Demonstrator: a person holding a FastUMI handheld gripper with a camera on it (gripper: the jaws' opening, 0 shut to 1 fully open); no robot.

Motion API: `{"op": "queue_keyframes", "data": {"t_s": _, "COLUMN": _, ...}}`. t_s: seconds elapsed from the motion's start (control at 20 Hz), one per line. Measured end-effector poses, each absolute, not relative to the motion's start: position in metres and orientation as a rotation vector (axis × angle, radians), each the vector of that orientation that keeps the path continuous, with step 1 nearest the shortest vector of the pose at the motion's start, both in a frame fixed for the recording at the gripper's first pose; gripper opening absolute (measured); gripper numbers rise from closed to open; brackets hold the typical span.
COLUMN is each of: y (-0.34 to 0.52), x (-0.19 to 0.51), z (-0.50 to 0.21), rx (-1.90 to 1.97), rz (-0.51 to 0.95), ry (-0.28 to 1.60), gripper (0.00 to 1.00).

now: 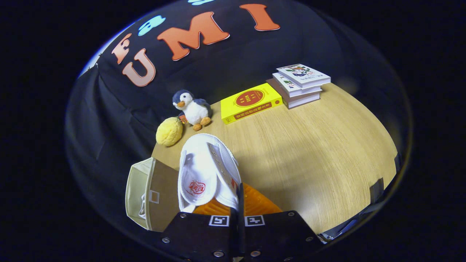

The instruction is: Open the storage box then place both shoes into the box .Put the left shoe in first, then the right shoe, with the right side of both shoes facing outward in a uniform manner.

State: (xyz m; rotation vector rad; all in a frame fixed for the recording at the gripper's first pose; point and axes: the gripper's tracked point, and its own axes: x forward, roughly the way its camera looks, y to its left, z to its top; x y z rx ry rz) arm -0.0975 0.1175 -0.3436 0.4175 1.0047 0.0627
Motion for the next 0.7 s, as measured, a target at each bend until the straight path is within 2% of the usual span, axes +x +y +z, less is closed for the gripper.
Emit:
{"op": "queue_keyframes", "data": {"t_s": 0.3, "y": 0.192, "x": -0.087, "z": -0.3, "rx": 0.441, "rz": 0.192, "ry": 1.018, "gripper": 0.01}}
{"op": "queue_keyframes", "data": {"t_s": 0.7, "y": 0.29, "x": -0.093, "z": -0.29, "rx": 0.43, "rz": 0.297, "ry": 1.108, "gripper": 0.01}}
